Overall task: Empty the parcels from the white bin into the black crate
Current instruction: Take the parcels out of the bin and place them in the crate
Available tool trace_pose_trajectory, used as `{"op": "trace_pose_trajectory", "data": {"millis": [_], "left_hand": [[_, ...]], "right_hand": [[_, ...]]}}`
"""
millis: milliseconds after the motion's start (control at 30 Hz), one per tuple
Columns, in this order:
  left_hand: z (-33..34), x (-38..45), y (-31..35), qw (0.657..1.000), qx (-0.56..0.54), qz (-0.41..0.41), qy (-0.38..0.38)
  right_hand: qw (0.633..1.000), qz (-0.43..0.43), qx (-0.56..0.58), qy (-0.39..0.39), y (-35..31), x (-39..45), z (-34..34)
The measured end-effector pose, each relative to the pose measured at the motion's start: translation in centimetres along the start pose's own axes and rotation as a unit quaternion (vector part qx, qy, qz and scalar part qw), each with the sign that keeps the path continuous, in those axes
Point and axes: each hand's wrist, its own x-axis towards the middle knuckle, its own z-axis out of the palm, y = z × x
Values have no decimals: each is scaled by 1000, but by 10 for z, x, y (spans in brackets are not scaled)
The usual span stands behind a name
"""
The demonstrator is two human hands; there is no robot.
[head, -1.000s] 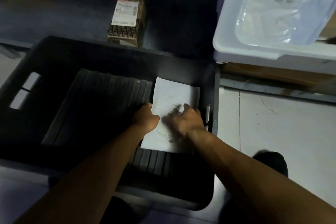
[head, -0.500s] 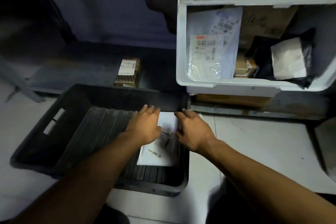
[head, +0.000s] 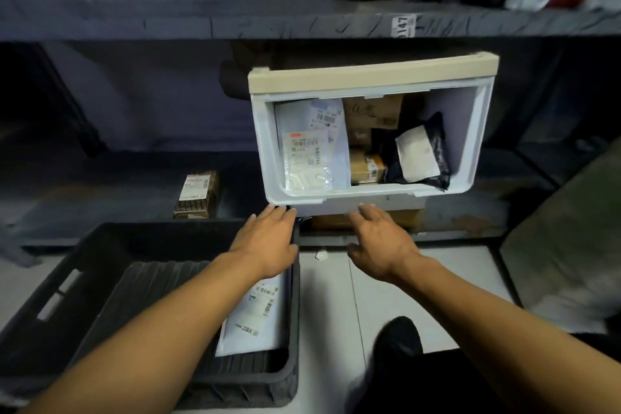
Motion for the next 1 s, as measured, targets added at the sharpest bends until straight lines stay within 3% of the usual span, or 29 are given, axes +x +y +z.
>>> {"op": "trace_pose_trajectory", "data": {"millis": [433, 667, 800, 933, 1000], "left_hand": [[-11, 67, 17, 998, -6, 20, 53], [3, 111, 1, 997, -32, -10, 70], [16, 123, 3, 997, -33, -8, 74], [25, 133, 4, 995, -57, -18, 77], [26, 133, 3, 995, -66, -18, 78]], "right_hand": [[988, 37, 135, 62, 18, 81, -9], [912, 145, 322, 209, 16, 157, -12], [885, 130, 327, 304, 14, 178, -2], [887, 151, 373, 229, 3, 199, 13], [866, 173, 427, 195, -2, 206, 17]]}}
